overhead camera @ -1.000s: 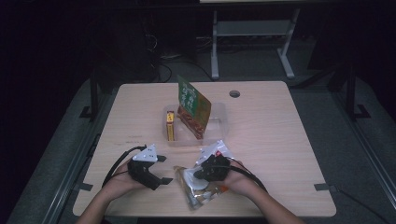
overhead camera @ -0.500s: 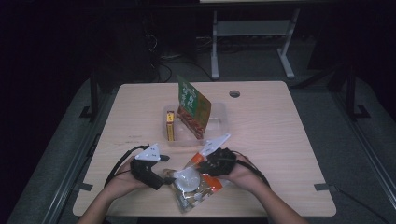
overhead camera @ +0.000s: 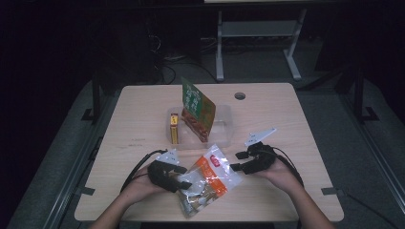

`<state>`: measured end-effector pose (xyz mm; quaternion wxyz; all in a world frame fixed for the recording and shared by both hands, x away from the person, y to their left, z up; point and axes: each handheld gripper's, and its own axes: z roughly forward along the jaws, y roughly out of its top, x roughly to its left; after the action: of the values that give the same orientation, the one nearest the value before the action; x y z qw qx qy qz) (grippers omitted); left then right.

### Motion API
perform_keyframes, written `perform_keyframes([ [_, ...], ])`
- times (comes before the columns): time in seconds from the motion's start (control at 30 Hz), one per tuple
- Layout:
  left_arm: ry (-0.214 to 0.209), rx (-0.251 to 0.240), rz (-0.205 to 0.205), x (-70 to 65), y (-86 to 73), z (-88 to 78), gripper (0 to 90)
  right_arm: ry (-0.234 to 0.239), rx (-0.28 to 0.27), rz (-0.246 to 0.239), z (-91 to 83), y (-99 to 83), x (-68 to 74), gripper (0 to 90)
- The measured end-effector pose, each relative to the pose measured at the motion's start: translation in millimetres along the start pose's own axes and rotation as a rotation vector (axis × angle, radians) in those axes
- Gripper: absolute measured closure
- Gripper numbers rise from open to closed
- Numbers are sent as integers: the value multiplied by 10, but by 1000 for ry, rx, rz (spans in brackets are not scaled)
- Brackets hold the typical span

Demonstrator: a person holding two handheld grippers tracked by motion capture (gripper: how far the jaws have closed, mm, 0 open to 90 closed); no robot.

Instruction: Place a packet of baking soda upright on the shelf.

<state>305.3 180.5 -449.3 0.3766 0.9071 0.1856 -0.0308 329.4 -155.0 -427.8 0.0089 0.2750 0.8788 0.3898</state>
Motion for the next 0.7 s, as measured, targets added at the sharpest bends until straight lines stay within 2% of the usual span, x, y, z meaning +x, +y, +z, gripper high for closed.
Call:
perform_keyframes([
  [0.17, -25, -16, -54, 68, -10, 12, 499, -4, 7, 4, 36, 7, -11, 436],
  [0.33, -34, -22, -78, 131, -10, 18, 654, 0, 4, 5, 45, 6, -9, 434],
  [0.43, -28, -16, -60, 132, 6, 23, 725, 7, 4, 12, 52, 4, -12, 421],
  [0.53, -15, -22, -7, 100, 23, 13, 791, 20, 4, 0, 66, 4, -9, 416],
  [0.6, -16, -25, 6, 81, 24, -4, 878, 36, 4, 6, 69, 6, 5, 414],
  [0.7, -11, -23, 41, 56, 21, -18, 887, 52, -1, 1, 79, 3, 4, 407],
])
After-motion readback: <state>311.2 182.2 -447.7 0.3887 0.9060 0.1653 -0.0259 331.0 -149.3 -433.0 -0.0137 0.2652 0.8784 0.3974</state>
